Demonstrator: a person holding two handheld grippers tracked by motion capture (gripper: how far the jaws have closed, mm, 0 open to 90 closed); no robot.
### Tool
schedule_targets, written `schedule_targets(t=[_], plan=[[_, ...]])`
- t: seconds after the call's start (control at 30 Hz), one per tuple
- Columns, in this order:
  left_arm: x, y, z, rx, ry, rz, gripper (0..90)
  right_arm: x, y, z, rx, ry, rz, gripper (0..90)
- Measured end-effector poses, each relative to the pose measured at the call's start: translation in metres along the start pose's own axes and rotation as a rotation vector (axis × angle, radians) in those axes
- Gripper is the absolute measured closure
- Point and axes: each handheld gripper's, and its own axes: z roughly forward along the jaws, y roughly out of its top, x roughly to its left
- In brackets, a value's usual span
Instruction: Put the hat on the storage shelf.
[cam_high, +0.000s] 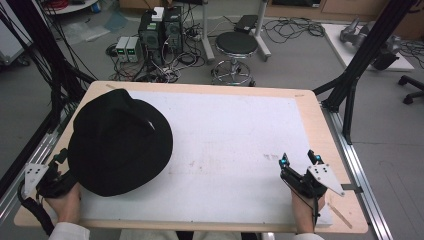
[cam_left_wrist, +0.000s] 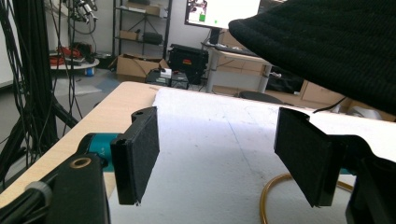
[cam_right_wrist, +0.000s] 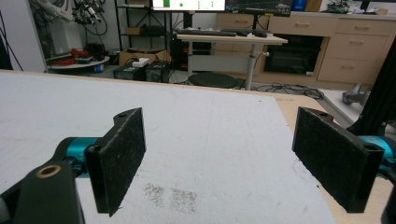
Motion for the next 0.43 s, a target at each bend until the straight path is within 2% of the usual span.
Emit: schedule_targets(t=[0.43], plan=[[0.0008, 0.0004, 0.0004, 0.002, 0.0, 0.005, 31.1, 0.0002, -0.0014, 0.0008, 0.002, 0.004, 0.005, 16.7]])
